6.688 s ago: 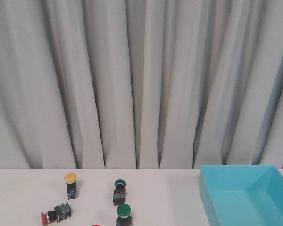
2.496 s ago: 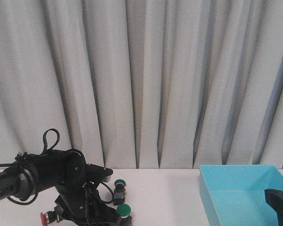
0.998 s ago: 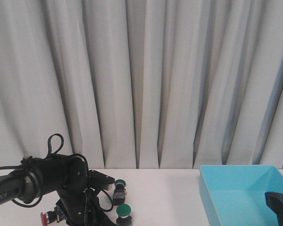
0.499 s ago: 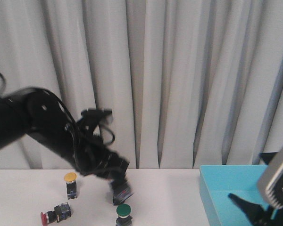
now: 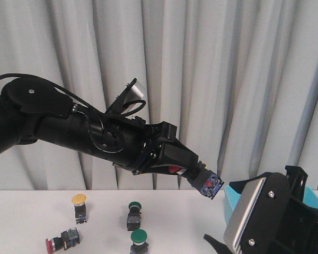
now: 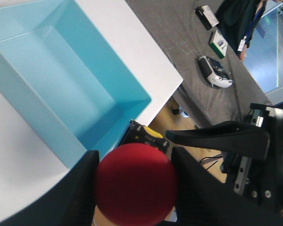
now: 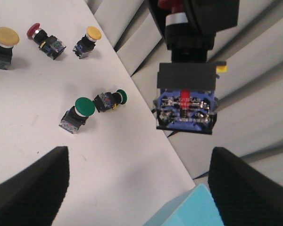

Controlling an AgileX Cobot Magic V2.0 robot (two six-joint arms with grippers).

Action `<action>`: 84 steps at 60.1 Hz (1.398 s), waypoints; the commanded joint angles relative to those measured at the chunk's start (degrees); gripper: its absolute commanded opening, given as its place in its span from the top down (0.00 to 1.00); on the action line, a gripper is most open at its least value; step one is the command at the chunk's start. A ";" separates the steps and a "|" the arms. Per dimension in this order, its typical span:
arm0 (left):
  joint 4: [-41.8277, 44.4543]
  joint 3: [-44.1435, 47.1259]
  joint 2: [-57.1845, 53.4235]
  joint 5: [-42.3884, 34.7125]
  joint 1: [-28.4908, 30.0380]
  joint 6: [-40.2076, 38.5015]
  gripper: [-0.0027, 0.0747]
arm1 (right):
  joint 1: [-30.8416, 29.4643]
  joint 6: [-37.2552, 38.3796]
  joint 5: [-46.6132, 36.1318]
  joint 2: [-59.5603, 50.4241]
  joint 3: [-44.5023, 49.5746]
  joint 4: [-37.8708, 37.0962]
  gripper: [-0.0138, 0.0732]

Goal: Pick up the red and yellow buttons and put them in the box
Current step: 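Lift the red button with the left gripper toward the right gripper, then grasp the red button base with the right gripper, open left gripper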

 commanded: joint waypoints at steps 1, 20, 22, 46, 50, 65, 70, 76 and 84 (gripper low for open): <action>-5.29 -1.81 -2.98 -1.29 -0.20 0.24 0.97 | -0.03 -0.36 -7.89 -0.54 -1.97 0.00 0.18; -5.34 -1.75 -2.98 -0.55 -1.47 -0.17 0.96 | -0.03 -0.36 -14.81 2.40 -1.97 0.01 0.18; -5.34 -1.75 -2.98 -0.41 -1.54 -0.17 0.96 | -0.03 -0.36 -15.09 2.94 -1.97 0.01 0.18; -4.81 -1.75 -2.98 2.29 -2.59 -0.17 0.96 | -0.40 -0.36 -18.18 4.53 -1.97 0.12 0.23; -4.81 -1.75 -3.06 3.06 -2.59 -0.21 0.96 | -0.40 -0.36 -18.18 4.53 -1.97 0.12 0.27; -4.81 -1.75 -3.06 4.18 -2.59 -0.21 0.96 | -0.40 -0.36 -17.78 4.53 -1.97 0.17 0.58; -4.81 -1.75 -3.06 4.18 -2.59 0.04 0.96 | -0.40 -0.36 -17.78 4.53 -1.97 0.17 0.69; -4.75 -1.75 -3.06 4.12 -2.59 2.00 0.96 | -0.40 -0.36 -17.78 4.53 -1.97 0.17 0.81; -4.75 -1.75 -3.06 3.51 -2.59 4.35 0.94 | -0.40 -0.36 -17.72 4.53 -1.97 0.17 0.85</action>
